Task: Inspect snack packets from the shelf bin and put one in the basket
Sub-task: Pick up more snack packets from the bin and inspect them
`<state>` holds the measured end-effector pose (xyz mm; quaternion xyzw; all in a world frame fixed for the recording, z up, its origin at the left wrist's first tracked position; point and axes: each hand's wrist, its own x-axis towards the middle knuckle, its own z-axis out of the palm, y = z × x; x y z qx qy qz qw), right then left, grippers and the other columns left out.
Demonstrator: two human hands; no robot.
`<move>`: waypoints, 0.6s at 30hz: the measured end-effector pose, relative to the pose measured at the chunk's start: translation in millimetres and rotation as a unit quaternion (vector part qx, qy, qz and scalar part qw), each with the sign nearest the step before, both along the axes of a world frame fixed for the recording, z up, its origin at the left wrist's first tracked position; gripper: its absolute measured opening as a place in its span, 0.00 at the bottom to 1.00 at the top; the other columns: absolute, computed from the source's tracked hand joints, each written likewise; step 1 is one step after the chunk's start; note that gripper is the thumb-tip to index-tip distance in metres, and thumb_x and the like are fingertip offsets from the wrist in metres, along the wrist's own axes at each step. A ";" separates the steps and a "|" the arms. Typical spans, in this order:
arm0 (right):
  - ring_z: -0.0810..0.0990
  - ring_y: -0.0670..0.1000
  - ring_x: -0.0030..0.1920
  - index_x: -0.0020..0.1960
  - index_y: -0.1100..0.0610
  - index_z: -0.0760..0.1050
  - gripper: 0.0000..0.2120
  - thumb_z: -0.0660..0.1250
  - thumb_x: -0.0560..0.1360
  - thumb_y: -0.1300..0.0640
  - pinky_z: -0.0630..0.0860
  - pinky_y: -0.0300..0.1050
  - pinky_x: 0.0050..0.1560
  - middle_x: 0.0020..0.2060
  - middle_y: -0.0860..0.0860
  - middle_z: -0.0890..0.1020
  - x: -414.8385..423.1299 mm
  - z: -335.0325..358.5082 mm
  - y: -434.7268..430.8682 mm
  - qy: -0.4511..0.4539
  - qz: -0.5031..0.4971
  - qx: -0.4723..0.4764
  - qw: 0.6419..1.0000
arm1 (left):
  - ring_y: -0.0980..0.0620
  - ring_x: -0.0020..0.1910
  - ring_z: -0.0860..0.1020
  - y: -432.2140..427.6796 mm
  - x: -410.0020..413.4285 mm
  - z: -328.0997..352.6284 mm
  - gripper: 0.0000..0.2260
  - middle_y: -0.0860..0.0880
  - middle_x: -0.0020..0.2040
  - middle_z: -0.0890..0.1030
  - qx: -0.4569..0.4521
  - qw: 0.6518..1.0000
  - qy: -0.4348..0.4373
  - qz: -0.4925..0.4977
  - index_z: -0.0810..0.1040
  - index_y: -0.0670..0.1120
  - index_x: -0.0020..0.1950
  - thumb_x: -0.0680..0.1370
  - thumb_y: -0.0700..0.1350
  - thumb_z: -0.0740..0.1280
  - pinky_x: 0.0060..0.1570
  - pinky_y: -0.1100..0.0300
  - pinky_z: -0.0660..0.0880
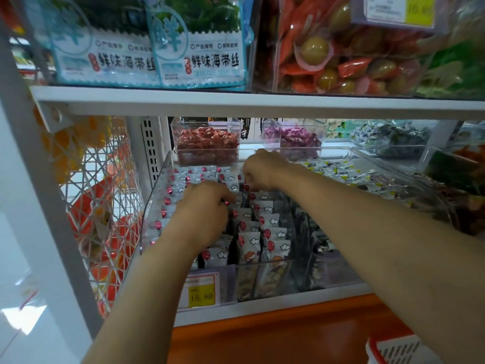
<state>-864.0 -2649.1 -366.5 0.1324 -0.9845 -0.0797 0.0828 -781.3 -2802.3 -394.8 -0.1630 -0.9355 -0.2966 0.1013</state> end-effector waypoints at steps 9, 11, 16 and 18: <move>0.75 0.53 0.39 0.44 0.55 0.67 0.05 0.61 0.79 0.58 0.67 0.43 0.37 0.39 0.51 0.75 50.4 15.4 25.4 0.213 -0.019 -0.337 0.917 | 0.44 0.52 0.76 3.1 10.0 5.7 0.17 0.46 0.66 0.74 0.083 0.997 0.008 0.003 0.76 0.47 0.63 0.78 0.35 0.57 0.37 0.70 0.71; 0.79 0.57 0.40 0.44 0.56 0.66 0.06 0.60 0.79 0.61 0.74 0.53 0.36 0.41 0.55 0.78 71.2 11.4 29.2 0.241 -0.001 -0.468 0.850 | 0.43 0.52 0.77 4.0 12.1 5.4 0.17 0.46 0.66 0.73 0.111 0.994 0.016 0.001 0.75 0.47 0.65 0.79 0.36 0.58 0.33 0.72 0.66; 0.81 0.52 0.31 0.42 0.55 0.68 0.08 0.61 0.79 0.63 0.81 0.46 0.32 0.38 0.54 0.78 124.9 -5.3 36.5 0.190 -0.008 -0.678 0.710 | 0.54 0.51 0.77 5.3 20.7 4.5 0.16 0.50 0.60 0.77 0.215 0.976 -0.010 -0.028 0.70 0.47 0.68 0.79 0.42 0.61 0.49 0.61 0.74; 0.82 0.51 0.30 0.44 0.60 0.69 0.04 0.61 0.78 0.63 0.81 0.45 0.32 0.37 0.56 0.79 135.8 -8.5 35.9 0.128 -0.001 -0.745 0.655 | 0.55 0.46 0.80 7.6 26.7 4.5 0.14 0.50 0.53 0.79 0.284 0.956 -0.059 -0.051 0.72 0.46 0.65 0.79 0.45 0.61 0.45 0.60 0.78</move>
